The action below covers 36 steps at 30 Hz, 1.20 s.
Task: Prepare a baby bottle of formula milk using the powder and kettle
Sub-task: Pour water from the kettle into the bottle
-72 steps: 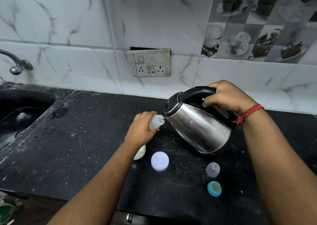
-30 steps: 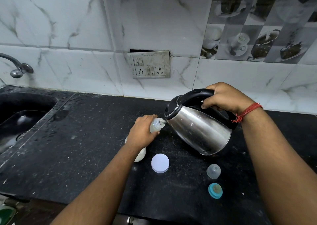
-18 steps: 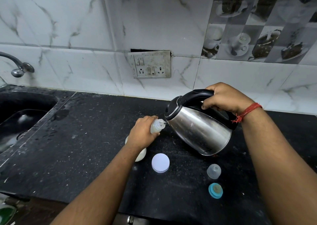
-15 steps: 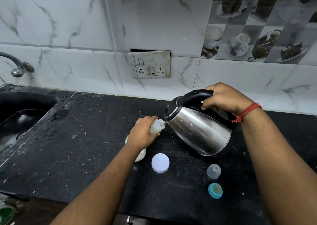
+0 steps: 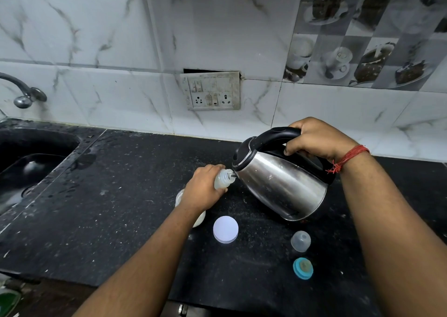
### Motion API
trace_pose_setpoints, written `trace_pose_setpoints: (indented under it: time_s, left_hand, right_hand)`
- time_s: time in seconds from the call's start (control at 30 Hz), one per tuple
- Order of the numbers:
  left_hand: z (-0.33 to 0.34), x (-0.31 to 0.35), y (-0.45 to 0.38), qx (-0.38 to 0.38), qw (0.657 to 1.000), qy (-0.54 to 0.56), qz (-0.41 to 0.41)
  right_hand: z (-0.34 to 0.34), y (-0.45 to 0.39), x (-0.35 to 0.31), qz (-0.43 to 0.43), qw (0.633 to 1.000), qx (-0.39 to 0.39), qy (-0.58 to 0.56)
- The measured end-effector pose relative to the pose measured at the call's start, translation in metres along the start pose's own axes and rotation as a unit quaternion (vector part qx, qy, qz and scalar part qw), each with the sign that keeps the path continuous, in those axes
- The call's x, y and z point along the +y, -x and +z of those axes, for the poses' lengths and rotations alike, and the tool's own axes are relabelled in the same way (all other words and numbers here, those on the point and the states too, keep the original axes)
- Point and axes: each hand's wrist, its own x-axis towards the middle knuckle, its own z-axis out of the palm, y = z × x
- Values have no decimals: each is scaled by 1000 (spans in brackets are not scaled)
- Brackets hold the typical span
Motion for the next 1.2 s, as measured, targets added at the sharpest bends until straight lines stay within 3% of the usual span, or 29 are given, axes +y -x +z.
trace_pose_setpoints:
  time_s: [0.3, 0.53, 0.87, 1.2]
  left_hand:
    - [2, 0, -1, 3, 1000, 20, -11]
    - [5, -1, -4, 18, 993, 117, -28]
    - [15, 3, 5, 9, 955, 285, -78]
    - [20, 16, 5, 19, 936, 342, -87]
  right_hand:
    - [2, -4, 10, -6, 1000, 3, -23]
    - [5, 0, 31, 12, 994, 9, -107]
    - [25, 15, 76, 30, 973, 74, -217]
    - [60, 17, 90, 48, 945, 162, -280]
